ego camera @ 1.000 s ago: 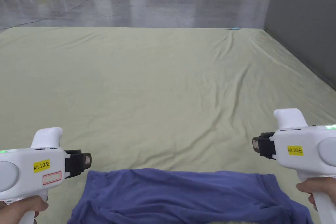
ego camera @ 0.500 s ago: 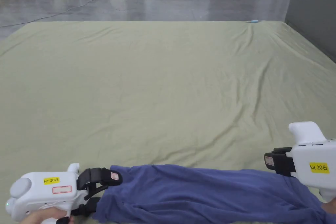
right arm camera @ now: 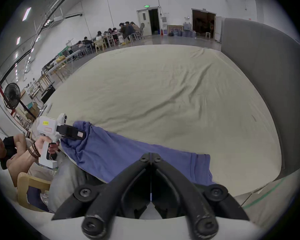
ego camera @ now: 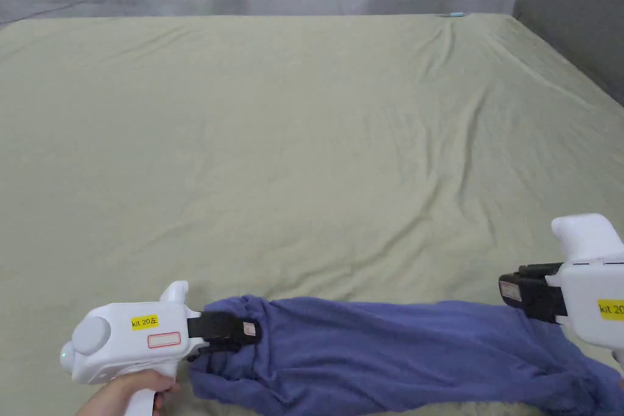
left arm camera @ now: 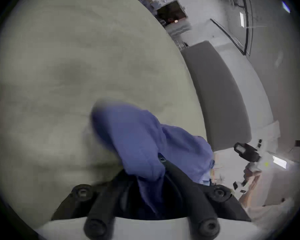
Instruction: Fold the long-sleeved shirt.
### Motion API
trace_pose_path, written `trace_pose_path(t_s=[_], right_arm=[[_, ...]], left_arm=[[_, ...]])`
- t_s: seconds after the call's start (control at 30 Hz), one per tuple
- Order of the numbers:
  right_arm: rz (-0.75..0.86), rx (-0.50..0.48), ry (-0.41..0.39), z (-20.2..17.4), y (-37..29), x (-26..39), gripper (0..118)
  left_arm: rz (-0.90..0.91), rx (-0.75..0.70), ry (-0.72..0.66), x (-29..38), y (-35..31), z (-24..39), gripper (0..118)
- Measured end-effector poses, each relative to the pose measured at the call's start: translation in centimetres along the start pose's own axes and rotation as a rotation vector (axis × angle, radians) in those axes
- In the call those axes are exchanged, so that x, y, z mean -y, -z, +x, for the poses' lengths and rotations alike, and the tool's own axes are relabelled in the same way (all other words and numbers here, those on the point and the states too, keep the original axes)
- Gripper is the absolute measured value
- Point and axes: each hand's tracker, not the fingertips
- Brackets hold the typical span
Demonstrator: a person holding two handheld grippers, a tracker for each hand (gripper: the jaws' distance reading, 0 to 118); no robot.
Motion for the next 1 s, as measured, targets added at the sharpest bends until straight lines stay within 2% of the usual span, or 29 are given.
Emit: trace_pose_path(t_s=[0.17,0.23,0.3,0.43,0.5,0.6,0.73,0.83,1.0], right_arm=[[-0.007,0.005,0.009,-0.1,0.2,0.1,0],[-0.01,-0.004,0.005,-0.4,0.5,0.0,0],[-0.013,-0.013,-0.003,-0.8,0.7,-0.1,0],[-0.016,-0.038,-0.021,-1.7,1.3,-0.4,0],[-0.02,-0.052,-0.034,-2.0,1.7,-0.6,0],[-0.022,-0.061,-0.052,-2.7,2.1,-0.9,0],[-0.022,-0.079,-0.067,-3.2,2.1,-1.1,0],[-0.021,-0.081,-0.079,-2.9,2.3,-1.2,0],[-0.024,-0.069,-0.099,-2.1,1.9,-1.0,0]], left_arm=[[0.139,-0.08,-0.052,-1.0,-5.5,-1.5,0],[0.182,-0.071,-0.102,-1.6,-8.5,-3.2,0],[0.225,-0.171,-0.073,-1.7,-11.2,-3.0,0],[0.323,-0.268,-0.148,-2.2,-16.9,-5.0,0],[0.291,-0.261,-0.142,-2.1,-18.3,-5.1,0],[0.238,-0.217,-0.097,-1.7,-18.4,-2.4,0],[0.213,-0.016,-0.015,-1.0,-16.9,4.4,0],[0.142,0.133,-0.056,-0.6,-13.7,9.9,0],[0.016,0.145,0.042,0.4,-5.4,19.0,0]])
